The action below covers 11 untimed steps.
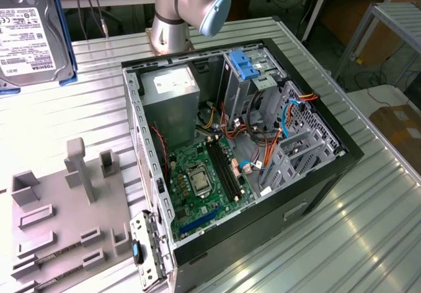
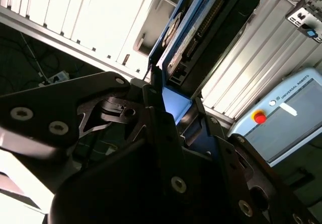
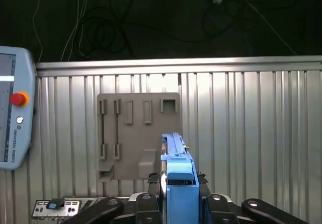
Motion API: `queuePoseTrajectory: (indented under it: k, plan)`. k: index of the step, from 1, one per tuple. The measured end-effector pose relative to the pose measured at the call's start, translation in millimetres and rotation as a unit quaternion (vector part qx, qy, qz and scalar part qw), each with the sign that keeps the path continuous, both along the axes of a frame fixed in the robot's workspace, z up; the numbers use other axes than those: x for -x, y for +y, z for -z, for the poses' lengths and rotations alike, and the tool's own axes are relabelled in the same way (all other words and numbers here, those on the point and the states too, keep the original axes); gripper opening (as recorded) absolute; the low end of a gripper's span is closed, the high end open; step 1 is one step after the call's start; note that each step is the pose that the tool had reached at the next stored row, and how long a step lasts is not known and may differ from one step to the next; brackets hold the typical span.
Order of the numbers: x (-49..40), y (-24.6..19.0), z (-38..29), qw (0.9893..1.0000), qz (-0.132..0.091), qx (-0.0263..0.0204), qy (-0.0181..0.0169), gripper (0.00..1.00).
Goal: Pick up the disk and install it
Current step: 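Pick up the disk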
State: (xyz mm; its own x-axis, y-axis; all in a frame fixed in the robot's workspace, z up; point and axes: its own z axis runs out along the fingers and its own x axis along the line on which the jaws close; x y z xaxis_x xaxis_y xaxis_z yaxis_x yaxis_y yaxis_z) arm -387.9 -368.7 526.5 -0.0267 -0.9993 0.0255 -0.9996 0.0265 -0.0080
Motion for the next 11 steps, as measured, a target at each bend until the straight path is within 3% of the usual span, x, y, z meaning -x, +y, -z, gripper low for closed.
queuePoseTrajectory:
  k: [5, 11]
  plan:
    - [-15.7, 0.0, 0.0, 1.0000, 0.000, 0.0000, 0.0000, 0.37]
    - [-27.8, 0.0, 0.0, 1.0000, 0.000, 0.0000, 0.0000, 0.37]
